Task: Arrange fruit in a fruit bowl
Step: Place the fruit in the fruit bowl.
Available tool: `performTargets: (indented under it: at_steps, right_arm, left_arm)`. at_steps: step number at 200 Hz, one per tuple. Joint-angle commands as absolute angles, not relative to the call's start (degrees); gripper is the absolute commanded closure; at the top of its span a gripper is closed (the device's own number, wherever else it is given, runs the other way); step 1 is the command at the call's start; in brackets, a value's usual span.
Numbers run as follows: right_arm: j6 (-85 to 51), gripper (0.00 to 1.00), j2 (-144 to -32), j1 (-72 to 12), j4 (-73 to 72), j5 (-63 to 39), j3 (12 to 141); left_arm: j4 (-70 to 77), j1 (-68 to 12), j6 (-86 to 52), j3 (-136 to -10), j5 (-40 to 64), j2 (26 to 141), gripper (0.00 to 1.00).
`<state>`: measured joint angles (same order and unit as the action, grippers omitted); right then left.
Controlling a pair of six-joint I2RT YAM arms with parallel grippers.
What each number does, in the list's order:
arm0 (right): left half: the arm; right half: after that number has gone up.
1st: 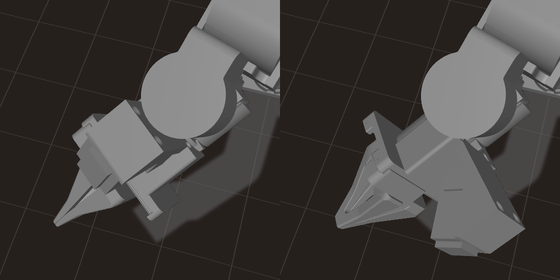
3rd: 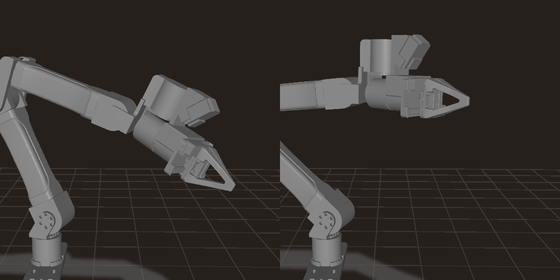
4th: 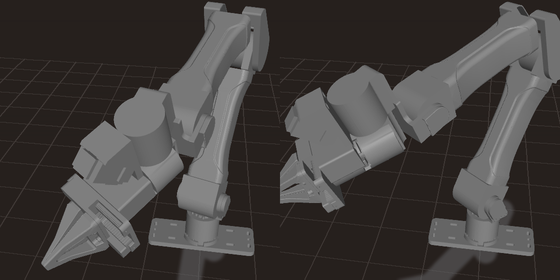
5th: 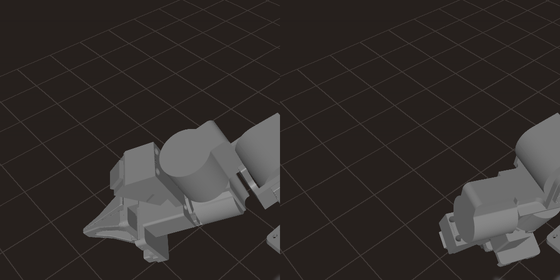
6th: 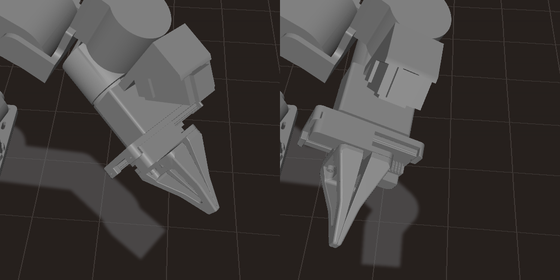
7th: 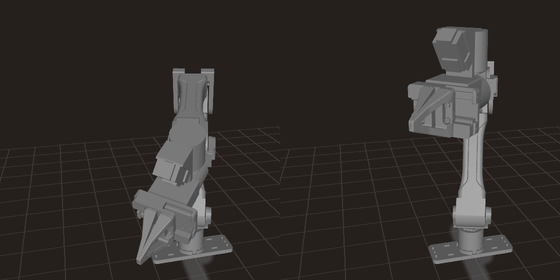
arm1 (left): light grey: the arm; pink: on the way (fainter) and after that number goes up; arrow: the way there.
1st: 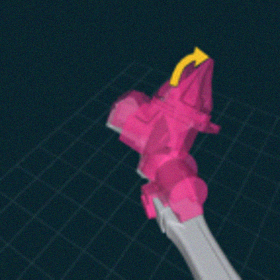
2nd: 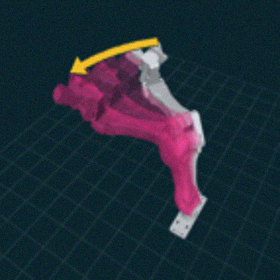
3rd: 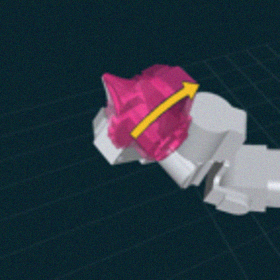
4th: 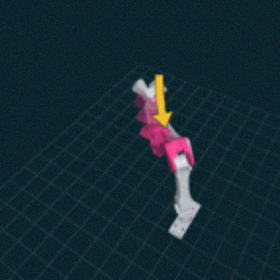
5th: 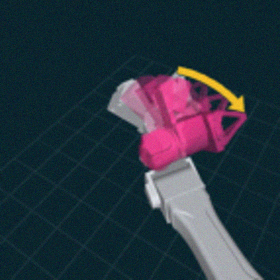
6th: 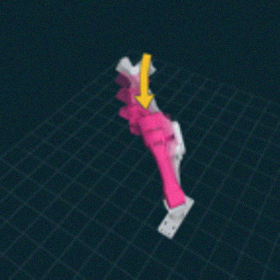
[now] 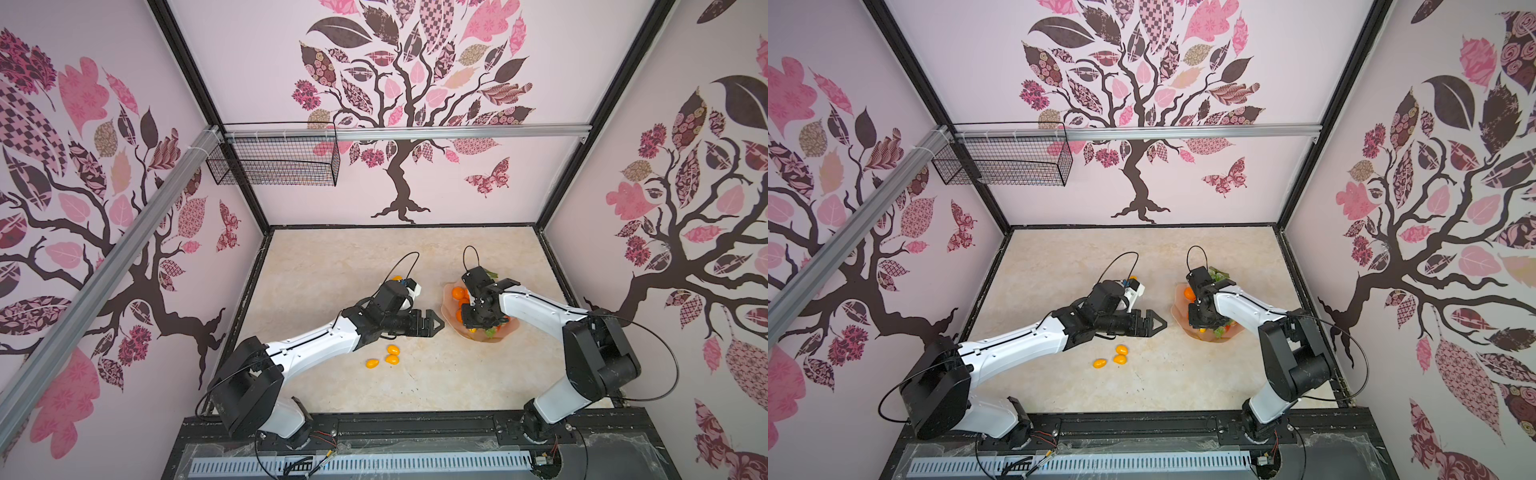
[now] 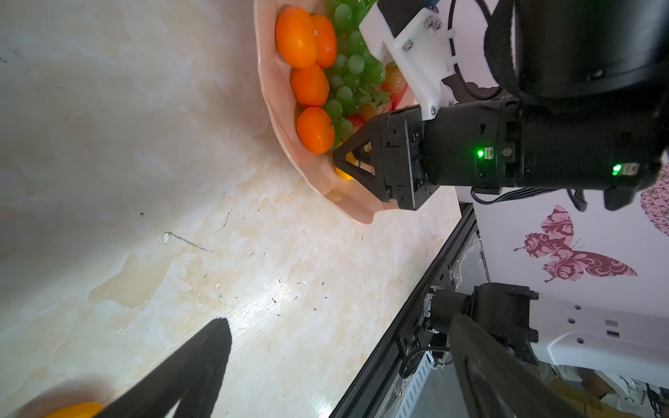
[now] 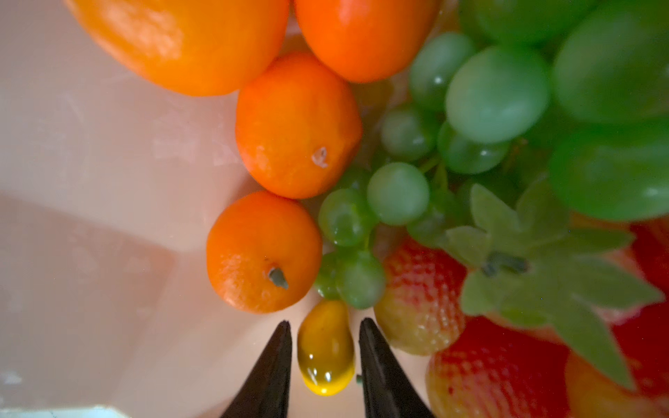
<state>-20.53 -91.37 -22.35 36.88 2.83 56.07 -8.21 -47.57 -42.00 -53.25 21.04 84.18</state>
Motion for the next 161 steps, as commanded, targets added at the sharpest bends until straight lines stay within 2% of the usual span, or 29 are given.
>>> performTargets:
  at_steps: [1, 68, 110, 161]
  right_arm:
    - [-19.89, 0.62, -91.37, -22.15, 38.13, 3.25, 56.33]
    - [-19.21, 0.61, -84.15, -22.21, 39.42, 1.75, 59.98]
    - [-18.98, 0.61, -80.48, -23.71, 36.78, 0.18, 61.48]
    - [-18.02, 0.6, -84.67, -30.94, 34.47, 1.52, 67.17]
  left_arm:
    - [-7.82, -47.7, -41.22, -56.09, 21.09, 84.56, 0.02]
    - [-9.14, -47.39, -40.45, -55.35, 17.28, 81.02, 0.02]
    - [-9.49, -42.66, -40.78, -52.13, 15.88, 75.23, 0.02]
    - [-11.79, -36.94, -40.25, -47.82, 13.88, 67.2, 0.02]
